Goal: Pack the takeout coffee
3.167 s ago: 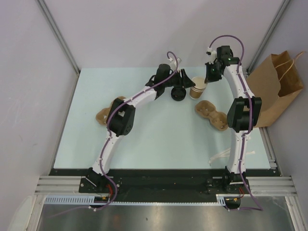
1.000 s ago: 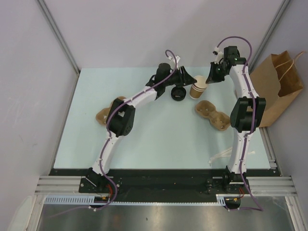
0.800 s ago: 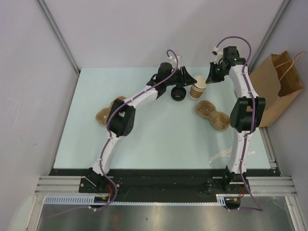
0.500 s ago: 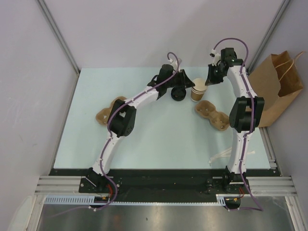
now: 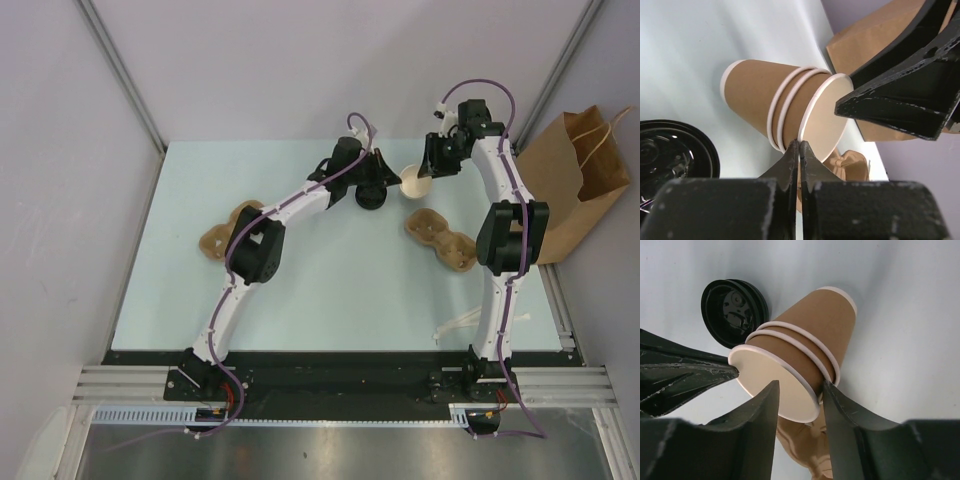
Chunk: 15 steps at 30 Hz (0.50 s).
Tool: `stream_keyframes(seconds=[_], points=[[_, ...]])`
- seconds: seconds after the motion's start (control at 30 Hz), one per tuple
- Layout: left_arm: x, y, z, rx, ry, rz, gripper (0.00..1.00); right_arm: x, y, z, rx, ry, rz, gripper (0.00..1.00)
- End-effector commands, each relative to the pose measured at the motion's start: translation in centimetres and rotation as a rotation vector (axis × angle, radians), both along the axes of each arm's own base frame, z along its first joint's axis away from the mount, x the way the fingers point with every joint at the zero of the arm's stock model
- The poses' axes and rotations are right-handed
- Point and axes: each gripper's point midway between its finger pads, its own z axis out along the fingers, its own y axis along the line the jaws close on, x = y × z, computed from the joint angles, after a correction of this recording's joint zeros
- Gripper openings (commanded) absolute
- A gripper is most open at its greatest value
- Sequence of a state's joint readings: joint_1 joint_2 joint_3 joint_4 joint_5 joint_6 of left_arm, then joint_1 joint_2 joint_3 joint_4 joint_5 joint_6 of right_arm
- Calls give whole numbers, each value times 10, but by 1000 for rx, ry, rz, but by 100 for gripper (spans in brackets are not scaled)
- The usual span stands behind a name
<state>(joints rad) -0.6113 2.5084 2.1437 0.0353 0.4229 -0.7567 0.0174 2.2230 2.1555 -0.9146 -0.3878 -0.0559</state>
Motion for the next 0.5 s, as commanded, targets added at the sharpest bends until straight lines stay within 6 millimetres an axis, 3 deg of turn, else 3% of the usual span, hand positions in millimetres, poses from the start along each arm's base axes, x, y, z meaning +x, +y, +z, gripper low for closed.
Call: stream_keyframes(seconds=[0.0,0.17,0.47], points=[[-3,-15,46,-113,-57,-34,0,0,7,40,43,-77,22,48],[-3,-11,65,-159,-54,-31,0,-1,7,45,63,-81,28,52],[-2,-7,97,-227,-48,-24,0,8,-9,75,140,-145,-4,76]])
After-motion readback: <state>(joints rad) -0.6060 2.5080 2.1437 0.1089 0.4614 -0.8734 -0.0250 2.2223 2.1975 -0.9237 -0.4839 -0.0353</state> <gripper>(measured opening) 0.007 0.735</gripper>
